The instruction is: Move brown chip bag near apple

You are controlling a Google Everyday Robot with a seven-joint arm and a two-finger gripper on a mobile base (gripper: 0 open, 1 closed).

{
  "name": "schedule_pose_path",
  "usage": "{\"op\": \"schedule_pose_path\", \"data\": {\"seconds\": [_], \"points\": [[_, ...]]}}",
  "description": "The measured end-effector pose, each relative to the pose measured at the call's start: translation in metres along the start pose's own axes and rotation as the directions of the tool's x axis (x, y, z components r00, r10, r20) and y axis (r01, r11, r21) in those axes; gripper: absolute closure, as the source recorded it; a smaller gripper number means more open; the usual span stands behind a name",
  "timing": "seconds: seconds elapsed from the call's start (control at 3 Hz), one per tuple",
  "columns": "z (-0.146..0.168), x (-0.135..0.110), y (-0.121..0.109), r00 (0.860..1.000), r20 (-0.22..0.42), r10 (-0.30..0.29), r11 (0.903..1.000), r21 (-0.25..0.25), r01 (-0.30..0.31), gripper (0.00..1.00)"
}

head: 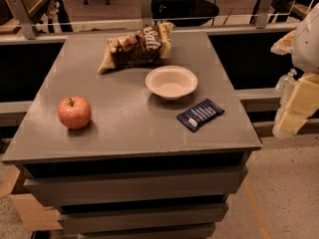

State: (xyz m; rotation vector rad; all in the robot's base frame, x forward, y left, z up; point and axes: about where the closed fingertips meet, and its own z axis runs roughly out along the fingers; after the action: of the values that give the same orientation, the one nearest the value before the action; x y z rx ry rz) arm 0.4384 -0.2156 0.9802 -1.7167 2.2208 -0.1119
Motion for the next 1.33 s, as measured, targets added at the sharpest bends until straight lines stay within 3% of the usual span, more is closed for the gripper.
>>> {"op": "schedule_pose_path", "data": {"seconds": [0.33, 0.67, 1.33], "points": [[0.0, 0.0, 0.0, 1.0, 0.0, 0.0, 1.0, 0.0, 0.0, 0.0], [0.003, -0.003, -0.017, 1.0, 0.03, 0.001, 0.9999, 0.013, -0.001, 0.0], [0.021, -0.05, -0.118, 0.992, 0.104, -0.071, 0.9922, 0.11, 0.06, 0.0]]}}
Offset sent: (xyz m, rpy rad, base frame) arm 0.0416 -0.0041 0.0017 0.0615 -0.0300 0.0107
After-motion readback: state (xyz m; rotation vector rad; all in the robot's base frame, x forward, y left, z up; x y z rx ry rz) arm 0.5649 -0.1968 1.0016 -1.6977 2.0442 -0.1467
